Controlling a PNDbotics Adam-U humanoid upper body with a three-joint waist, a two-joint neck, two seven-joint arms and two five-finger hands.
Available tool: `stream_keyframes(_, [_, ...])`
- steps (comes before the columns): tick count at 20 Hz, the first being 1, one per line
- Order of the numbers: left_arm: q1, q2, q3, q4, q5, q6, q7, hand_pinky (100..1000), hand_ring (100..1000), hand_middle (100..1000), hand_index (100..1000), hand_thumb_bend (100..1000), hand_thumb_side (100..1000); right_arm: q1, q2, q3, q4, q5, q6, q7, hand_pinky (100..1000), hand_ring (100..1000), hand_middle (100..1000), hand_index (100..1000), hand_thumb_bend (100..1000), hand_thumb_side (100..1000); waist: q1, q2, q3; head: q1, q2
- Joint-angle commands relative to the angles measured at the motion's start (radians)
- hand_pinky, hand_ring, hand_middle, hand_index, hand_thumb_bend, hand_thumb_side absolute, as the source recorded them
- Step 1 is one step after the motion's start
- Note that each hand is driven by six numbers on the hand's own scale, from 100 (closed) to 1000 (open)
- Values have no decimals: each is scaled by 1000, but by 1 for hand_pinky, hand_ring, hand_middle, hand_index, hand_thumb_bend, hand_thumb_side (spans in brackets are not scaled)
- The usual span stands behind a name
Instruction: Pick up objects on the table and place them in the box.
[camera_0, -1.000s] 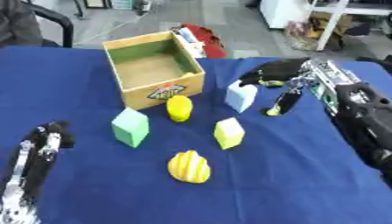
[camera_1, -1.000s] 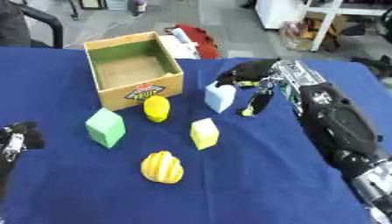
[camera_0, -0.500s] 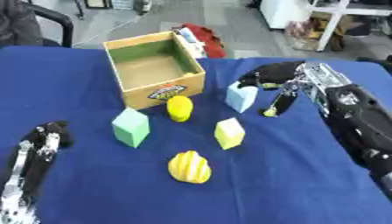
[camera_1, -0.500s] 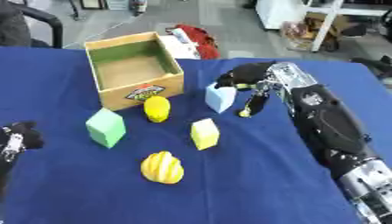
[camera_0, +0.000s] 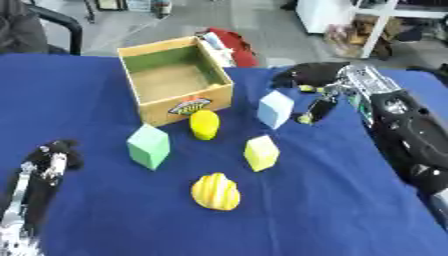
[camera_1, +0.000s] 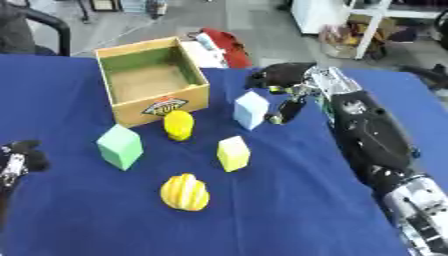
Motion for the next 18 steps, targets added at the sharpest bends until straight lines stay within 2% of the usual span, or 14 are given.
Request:
stream_keyframes(1, [-14,22,-2,-12,-1,-1,-4,633,568,534,724,100,715,-34,-17,-12,-14,10,8,2,1000,1000,1000,1000,312,353,-4,2,2,-4,-9])
stream_keyframes(7, [-22,24,-2,-13,-1,-2,-4,633,568,534,724,100,713,-38,-8,-16,13,73,11,-12,1000,1000,1000,1000,365,376,-2,9,9,-5,-16])
stream_keyframes(18, [-37,25,-4,-17,-1,-1,-7,633,567,533,724,100,711,-43,16,-53,74,155,48,-50,1000,1000,1000,1000,335,372,-2,26,27,-12,-29])
